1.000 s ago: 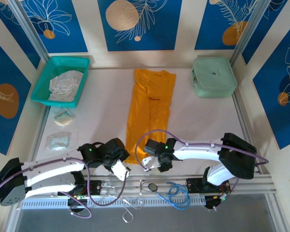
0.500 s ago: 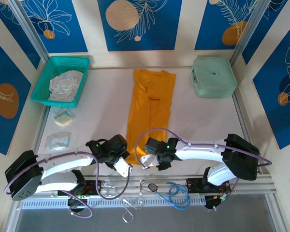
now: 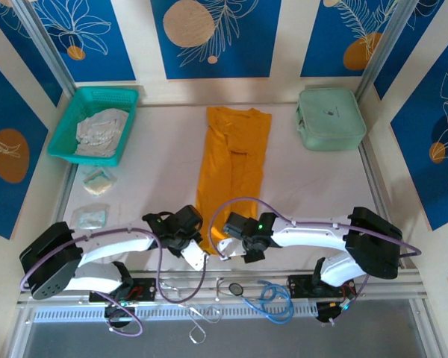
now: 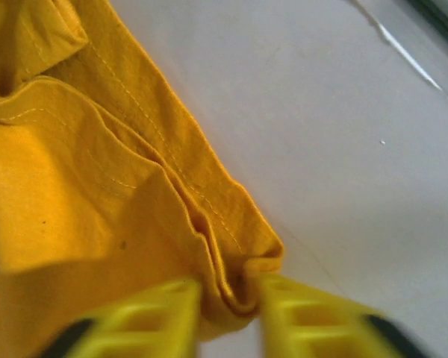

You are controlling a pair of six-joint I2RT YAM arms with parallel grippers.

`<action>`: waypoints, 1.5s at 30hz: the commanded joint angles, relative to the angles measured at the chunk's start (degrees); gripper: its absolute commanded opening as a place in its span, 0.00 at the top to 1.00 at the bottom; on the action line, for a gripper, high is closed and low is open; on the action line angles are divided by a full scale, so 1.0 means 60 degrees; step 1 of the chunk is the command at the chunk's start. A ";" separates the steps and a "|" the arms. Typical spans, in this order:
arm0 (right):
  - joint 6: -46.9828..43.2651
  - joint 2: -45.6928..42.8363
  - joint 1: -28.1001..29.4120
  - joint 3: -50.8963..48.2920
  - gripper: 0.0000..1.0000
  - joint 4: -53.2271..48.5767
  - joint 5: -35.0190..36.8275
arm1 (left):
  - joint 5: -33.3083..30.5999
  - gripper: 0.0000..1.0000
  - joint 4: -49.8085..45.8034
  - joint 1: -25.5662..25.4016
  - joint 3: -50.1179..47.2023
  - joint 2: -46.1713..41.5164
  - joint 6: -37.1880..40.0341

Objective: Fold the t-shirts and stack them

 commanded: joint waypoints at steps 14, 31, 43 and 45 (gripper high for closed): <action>0.0176 -0.0618 0.0102 -0.0096 1.00 -0.0329 -0.0062 | 0.0129 1.00 -0.0994 0.0074 0.0368 -0.0324 0.0052; 0.1620 -0.2190 0.0806 0.0103 1.00 -0.2151 0.0288 | -0.0457 1.00 -0.4097 -0.1185 0.1069 -0.2672 -0.1689; 0.1674 -0.2442 -0.1149 0.1027 1.00 -0.1413 0.1145 | -0.1577 1.00 -0.1607 -0.0637 0.1885 -0.1653 -0.2546; 0.1471 -0.2259 -0.1725 0.1331 1.00 -0.1175 0.1137 | -0.1485 1.00 -0.0909 -0.0167 0.2107 -0.1389 -0.2429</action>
